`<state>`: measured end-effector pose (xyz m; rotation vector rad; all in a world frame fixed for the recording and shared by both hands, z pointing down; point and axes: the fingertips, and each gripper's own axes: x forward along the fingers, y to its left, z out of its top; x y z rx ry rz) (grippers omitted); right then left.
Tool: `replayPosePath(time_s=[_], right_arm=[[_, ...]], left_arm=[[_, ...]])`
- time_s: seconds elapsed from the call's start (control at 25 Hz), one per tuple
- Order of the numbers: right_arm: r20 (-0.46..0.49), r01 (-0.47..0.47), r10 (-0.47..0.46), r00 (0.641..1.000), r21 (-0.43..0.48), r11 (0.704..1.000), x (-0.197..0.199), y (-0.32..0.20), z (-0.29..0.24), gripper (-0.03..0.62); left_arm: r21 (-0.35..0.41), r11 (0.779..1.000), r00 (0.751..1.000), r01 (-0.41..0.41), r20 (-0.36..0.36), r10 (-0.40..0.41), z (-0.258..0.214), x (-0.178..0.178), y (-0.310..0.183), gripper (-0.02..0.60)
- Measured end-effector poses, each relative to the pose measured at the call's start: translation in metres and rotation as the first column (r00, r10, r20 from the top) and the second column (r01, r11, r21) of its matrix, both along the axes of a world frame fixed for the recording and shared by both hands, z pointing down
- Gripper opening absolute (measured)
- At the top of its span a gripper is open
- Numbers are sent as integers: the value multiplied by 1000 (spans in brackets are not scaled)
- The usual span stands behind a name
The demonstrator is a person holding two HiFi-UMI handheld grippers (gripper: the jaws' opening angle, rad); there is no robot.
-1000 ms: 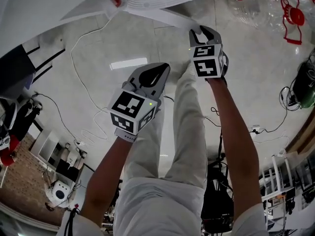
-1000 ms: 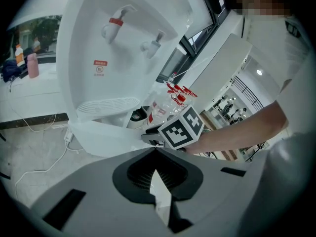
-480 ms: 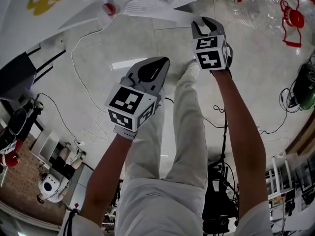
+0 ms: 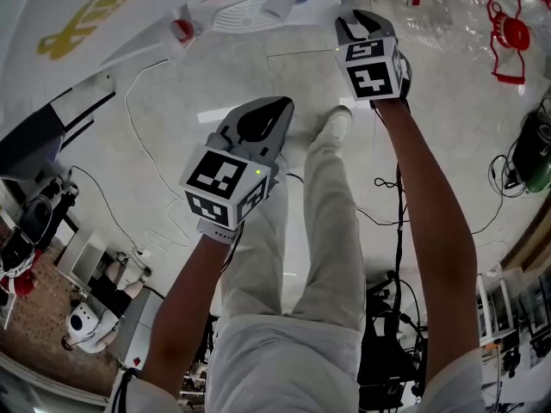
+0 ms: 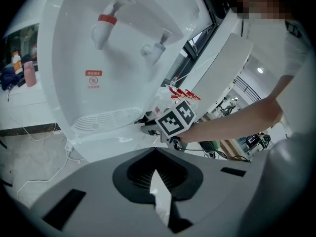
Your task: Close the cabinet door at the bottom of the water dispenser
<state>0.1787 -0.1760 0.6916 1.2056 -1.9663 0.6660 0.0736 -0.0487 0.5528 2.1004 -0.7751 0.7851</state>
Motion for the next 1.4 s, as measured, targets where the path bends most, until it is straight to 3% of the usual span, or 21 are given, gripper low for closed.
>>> replayPosePath(time_s=[0.4,0.92,1.4], right_arm=[[-7,-19,19,1000,8,1000,5,-27,0,129],[41,-132,132,990,-26,991,17,-28,-4,149],[23,-74,76,997,-64,995,-6,-3,-2,149]], left_arm=[[-1,1000,1000,-3,5,3,1,0,-5,6],[11,1000,1000,-10,3,10,-4,-8,-6,6],[14,999,1000,-29,1,29,-9,-21,10,6]])
